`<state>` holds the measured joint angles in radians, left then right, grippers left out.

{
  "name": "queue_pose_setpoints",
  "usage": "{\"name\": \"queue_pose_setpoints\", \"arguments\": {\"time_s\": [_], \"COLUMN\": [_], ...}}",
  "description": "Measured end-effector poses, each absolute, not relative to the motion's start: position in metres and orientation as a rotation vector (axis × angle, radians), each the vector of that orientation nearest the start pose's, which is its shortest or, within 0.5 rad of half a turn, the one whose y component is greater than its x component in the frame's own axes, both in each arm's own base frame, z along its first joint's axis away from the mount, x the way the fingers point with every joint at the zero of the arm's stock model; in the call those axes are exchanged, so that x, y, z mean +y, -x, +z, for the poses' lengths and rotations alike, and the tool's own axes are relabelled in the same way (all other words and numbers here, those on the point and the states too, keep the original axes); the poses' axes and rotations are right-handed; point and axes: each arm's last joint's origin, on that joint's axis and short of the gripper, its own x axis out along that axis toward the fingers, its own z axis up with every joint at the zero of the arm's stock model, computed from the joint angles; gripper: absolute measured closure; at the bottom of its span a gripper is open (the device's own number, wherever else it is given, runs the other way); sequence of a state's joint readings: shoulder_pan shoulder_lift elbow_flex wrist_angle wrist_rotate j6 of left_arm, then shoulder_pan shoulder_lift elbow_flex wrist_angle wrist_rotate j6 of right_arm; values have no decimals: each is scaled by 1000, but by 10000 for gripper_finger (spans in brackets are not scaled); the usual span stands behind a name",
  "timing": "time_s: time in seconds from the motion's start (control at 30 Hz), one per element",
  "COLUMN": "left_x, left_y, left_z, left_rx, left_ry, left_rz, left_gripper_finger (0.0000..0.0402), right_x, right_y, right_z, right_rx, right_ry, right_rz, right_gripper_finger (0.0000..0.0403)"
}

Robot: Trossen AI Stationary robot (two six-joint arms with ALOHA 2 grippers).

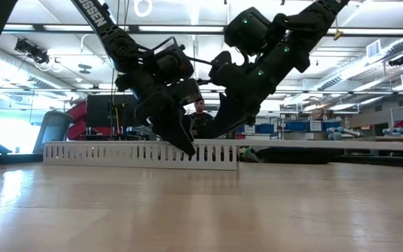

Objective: Ziptie cables
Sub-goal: Close the white cable duct lid

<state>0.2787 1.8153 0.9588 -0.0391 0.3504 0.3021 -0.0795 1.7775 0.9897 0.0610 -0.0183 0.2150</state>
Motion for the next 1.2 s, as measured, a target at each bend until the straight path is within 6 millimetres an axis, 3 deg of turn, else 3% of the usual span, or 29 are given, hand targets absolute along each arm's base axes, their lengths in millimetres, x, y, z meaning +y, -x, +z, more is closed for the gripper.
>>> {"name": "queue_pose_setpoints", "arguments": {"time_s": [0.4, 0.83, 1.2], "left_x": [88, 92, 92], "left_y": [-340, -328, -312], "left_z": [140, 166, 154], "left_rx": [818, 814, 941], "left_ry": [-1, -35, 18], "left_rz": [-162, -130, -134], "left_gripper_finger": [91, 89, 89], "right_x": [-28, -28, -29], "right_y": [-361, -360, -360], "right_z": [166, 167, 167], "right_rx": [718, 724, 726], "right_ry": [-238, -239, -239], "right_rz": [-139, -140, -140], "right_gripper_finger": [403, 403, 403]}}
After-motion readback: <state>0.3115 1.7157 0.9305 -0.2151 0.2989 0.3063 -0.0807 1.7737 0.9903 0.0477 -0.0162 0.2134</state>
